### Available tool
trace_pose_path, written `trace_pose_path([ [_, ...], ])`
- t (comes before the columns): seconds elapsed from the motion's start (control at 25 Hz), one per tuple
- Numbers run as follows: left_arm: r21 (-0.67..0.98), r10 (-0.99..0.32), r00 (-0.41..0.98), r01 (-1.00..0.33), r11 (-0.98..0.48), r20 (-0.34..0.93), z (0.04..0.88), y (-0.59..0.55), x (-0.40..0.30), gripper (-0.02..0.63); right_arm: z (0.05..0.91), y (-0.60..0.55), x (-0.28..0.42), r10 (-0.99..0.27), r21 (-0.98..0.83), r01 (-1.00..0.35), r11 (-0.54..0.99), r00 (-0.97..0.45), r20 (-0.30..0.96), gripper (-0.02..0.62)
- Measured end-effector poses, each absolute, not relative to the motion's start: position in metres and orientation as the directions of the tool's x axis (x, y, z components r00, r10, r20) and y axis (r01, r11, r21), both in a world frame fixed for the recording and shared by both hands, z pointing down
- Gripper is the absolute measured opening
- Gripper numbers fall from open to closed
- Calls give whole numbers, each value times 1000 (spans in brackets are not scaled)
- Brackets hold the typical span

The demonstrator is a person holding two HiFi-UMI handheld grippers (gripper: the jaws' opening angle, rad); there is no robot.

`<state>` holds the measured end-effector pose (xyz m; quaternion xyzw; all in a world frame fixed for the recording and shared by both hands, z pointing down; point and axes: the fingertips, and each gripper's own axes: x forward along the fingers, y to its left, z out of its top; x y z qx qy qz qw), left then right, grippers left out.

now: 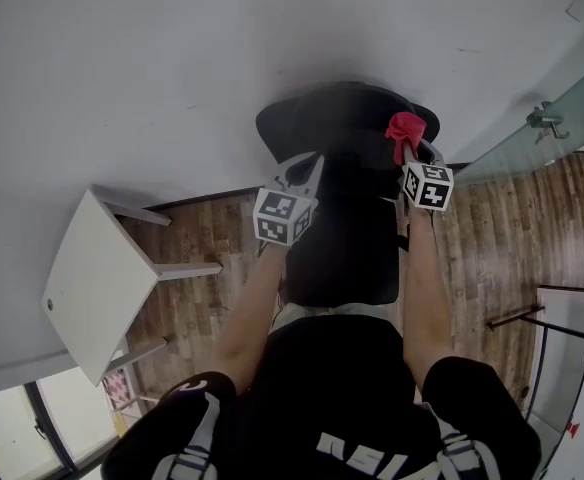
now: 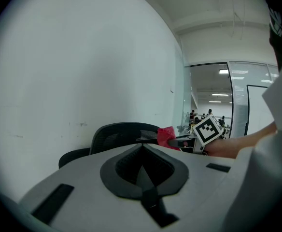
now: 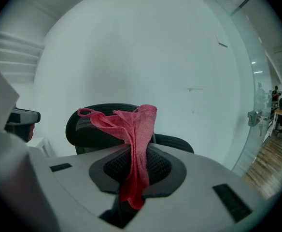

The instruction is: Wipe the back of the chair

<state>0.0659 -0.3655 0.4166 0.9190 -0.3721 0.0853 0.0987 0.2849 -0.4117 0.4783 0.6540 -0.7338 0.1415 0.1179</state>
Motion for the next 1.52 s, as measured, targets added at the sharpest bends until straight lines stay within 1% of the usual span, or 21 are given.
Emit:
trace_pose_path([
  [0.2, 124, -656, 722, -688, -715, 222, 416, -360, 77, 24, 477, -396, 294, -927, -45, -993, 109, -118, 355, 77],
  [0.4, 115, -652, 726, -683, -721, 219, 413, -353, 76, 24, 473, -389, 270, -923, -20, -984, 177, -173, 345, 77],
  [0.52, 110, -663, 715, -694, -711, 222, 416, -347, 62, 25, 478, -386, 248, -914, -22, -978, 209, -203, 352, 77],
  [0.76, 113, -713, 662, -746, -657, 229, 422, -341, 10, 23, 487, -390, 185, -886, -26, -954, 300, -289, 362, 77],
  [1.2, 108, -774, 586, -808, -579, 238, 454, -352, -101, 24, 531, -396, 28, -808, -41, -881, 472, -450, 381, 77],
  [1.36, 108, -773, 585, -809, -578, 245, 477, -361, -126, 25, 556, -400, -6, -794, -55, -868, 493, -475, 378, 77],
  [1.52, 102, -766, 591, -803, -587, 253, 505, -371, -141, 25, 578, -410, -24, -793, -79, -868, 490, -482, 373, 77],
])
